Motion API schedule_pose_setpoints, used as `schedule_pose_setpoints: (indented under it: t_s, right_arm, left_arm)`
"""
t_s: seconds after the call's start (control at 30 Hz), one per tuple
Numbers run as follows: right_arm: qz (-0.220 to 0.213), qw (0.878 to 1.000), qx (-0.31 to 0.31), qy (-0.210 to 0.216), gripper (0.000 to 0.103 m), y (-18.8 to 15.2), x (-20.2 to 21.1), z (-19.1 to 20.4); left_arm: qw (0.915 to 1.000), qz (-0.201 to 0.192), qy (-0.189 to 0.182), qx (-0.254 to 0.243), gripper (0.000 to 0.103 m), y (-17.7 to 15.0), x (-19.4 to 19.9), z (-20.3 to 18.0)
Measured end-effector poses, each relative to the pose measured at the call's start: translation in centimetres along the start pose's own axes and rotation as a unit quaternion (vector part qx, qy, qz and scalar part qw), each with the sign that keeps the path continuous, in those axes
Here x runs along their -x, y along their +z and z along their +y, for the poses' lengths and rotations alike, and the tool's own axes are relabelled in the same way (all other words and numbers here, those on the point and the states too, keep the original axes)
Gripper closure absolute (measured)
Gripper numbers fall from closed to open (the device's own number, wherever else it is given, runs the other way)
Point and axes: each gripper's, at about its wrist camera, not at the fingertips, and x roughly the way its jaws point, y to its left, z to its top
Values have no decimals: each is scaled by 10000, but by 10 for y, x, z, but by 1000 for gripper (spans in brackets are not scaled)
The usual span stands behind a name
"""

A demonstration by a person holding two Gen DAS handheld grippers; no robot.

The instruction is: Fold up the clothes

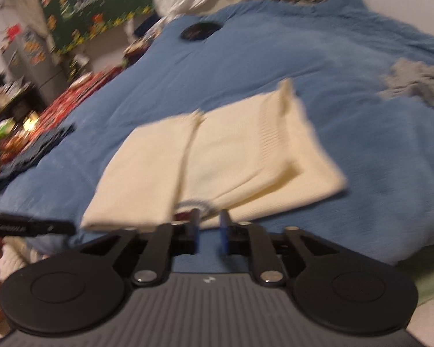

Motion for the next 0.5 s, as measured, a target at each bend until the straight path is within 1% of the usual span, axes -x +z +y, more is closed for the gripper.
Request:
schedule_pose_setpoints:
  t_s: [0.03, 0.1, 0.17, 0.3, 0.4, 0.5]
  right_arm:
    - [-81, 9998, -90, -124, 73, 1, 4, -8]
    - [-186, 9987, -335, -345, 71, 3, 10, -26]
    - [-207, 9964, -681, -452, 69, 4, 10, -45]
    - [-241, 9919, -1179, -406, 66, 4, 4, -73]
    - [-244, 9898, -1349, -375, 66, 3, -6, -82]
    - [-339, 9887, -1436, -283, 66, 5, -12, -87]
  left_arm:
    - [10000, -20, 26, 30, 95, 1, 0, 1]
    - [9999, -14, 63, 84, 96, 3, 0, 4]
    - [9999, 12, 53, 111, 96, 4, -1, 4]
    - [9999, 68, 93, 82, 95, 6, -2, 0]
    - [9998, 114, 126, 44, 96, 7, -3, -4]
    - [9998, 111, 181, 34, 95, 8, -3, -6]
